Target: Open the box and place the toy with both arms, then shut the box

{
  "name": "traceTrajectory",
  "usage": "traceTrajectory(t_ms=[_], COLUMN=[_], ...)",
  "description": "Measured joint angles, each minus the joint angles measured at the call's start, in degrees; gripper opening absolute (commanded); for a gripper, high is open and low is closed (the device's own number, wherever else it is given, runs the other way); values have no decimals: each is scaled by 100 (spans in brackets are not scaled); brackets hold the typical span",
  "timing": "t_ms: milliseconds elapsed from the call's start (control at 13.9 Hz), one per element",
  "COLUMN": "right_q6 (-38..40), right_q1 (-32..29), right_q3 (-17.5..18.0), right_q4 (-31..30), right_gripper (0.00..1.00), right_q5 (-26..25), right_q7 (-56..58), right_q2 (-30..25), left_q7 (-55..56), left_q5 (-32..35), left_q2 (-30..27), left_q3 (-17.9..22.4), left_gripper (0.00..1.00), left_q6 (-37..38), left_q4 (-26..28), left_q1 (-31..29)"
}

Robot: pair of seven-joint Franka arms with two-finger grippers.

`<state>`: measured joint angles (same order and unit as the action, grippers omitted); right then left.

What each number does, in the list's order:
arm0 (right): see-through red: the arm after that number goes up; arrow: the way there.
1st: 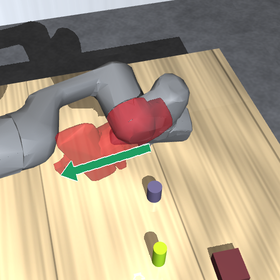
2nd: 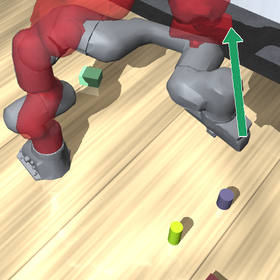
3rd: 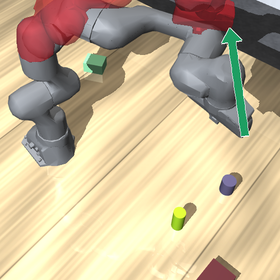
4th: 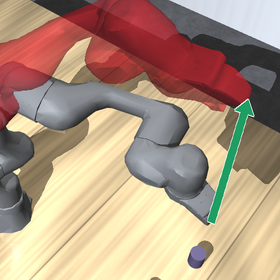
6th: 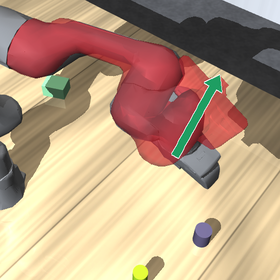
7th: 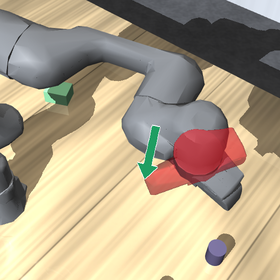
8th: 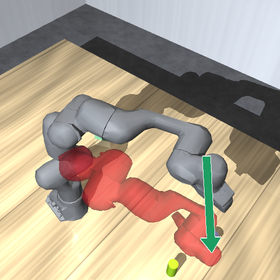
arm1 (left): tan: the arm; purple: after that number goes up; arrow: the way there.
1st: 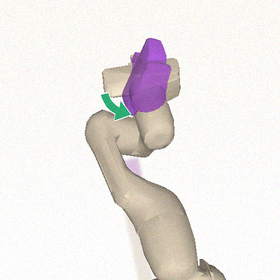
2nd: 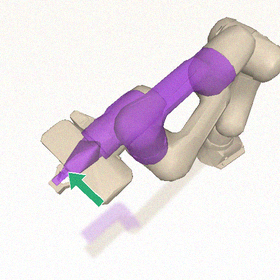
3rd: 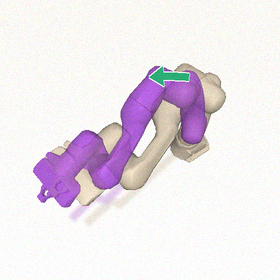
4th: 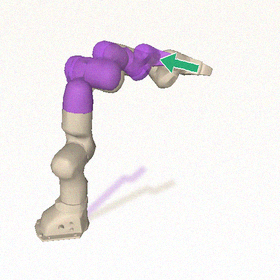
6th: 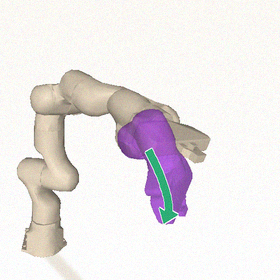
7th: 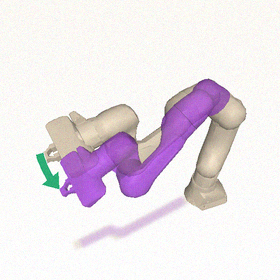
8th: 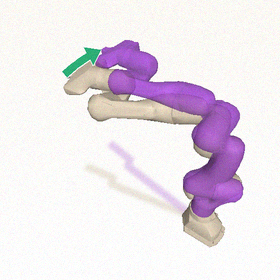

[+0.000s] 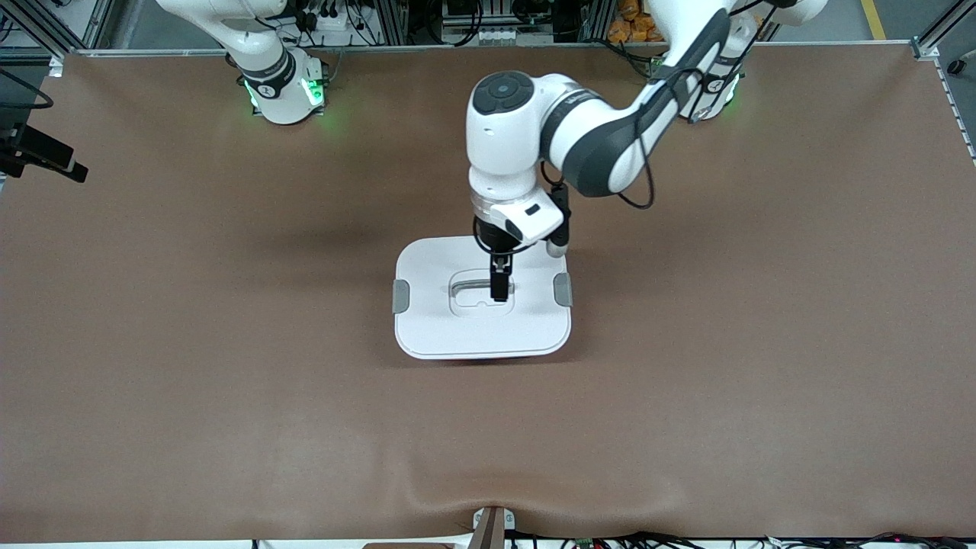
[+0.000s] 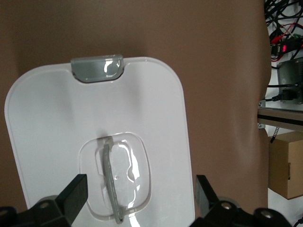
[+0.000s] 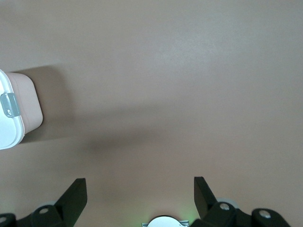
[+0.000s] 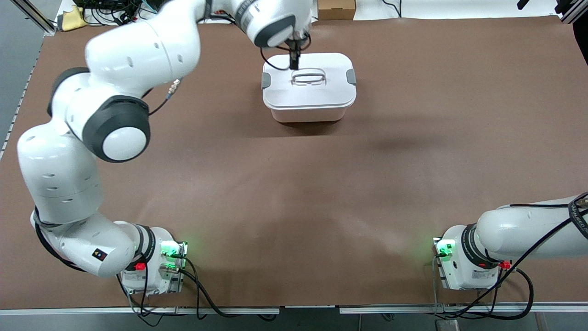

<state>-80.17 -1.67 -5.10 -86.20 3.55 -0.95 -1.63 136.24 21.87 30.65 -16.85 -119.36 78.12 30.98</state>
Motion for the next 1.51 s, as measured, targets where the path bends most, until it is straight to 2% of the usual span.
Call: traceTrajectory(t_ms=[720,1512], right_q6=[-2,-2], right_q1=[-1,-1], right_q3=[0,0], right_q4=[1,2], right_gripper=[100,100], right_q5=[0,0], right_q7=[0,0], right_q2=[0,0], left_q7=[-3853,-7837], left_q5=[-1086,-1484], left_q2=[-843,-1397], left_q3=[2,-1], left_gripper=[100,100], left_q6=[1059,2456], left_q4=[-5,-4], left_q1=[-1373,-2666])
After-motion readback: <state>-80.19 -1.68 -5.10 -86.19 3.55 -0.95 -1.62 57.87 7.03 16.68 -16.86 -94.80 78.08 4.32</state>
